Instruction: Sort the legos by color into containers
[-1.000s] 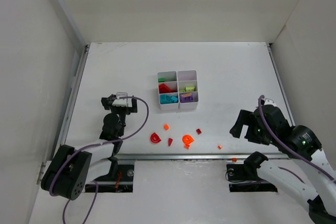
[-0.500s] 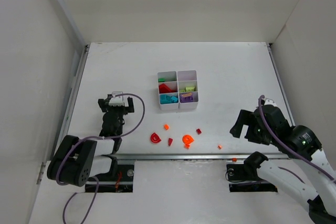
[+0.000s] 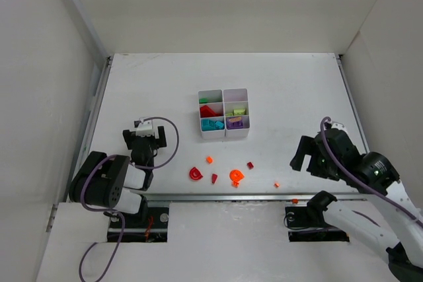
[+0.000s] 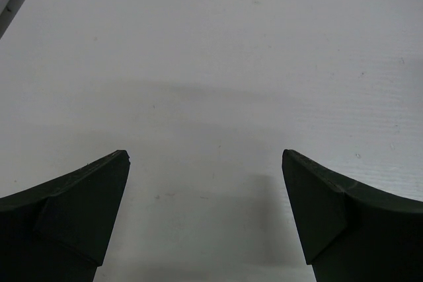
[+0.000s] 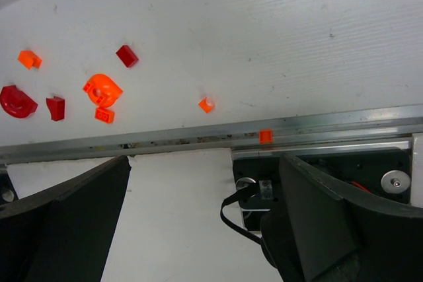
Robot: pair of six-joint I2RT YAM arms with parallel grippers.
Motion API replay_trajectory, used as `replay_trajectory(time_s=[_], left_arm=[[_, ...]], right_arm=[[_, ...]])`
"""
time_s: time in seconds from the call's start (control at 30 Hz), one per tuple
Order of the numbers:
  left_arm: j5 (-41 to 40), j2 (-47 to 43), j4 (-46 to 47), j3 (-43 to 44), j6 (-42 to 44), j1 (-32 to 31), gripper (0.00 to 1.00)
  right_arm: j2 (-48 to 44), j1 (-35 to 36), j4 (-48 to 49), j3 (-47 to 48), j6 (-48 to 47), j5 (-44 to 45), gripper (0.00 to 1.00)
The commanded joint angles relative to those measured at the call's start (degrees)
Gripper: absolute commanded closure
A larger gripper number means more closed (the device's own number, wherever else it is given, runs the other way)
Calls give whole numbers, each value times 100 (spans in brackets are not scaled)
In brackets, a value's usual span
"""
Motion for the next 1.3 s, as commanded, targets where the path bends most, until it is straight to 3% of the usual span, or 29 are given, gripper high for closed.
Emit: replay_trajectory(time_s=[0.0, 0.07, 0.13, 0.73, 1.27], left_arm=[[-163, -170, 2911, -148, -105, 20, 0], [-164, -240, 1825, 378, -271, 20, 0], [98, -319, 1529, 503, -438, 344, 0], [152, -320, 1475, 503, -439, 345, 0], [152, -320, 1475, 503, -439, 345, 0]], right_arm=[[133, 44, -136, 289, 145, 276, 0], [299, 44, -136, 289, 145, 277, 0], [300, 44, -84, 289, 145, 329, 0], [537, 44, 83, 61, 197, 206, 0], [1846, 44, 672, -326, 57, -198, 0]])
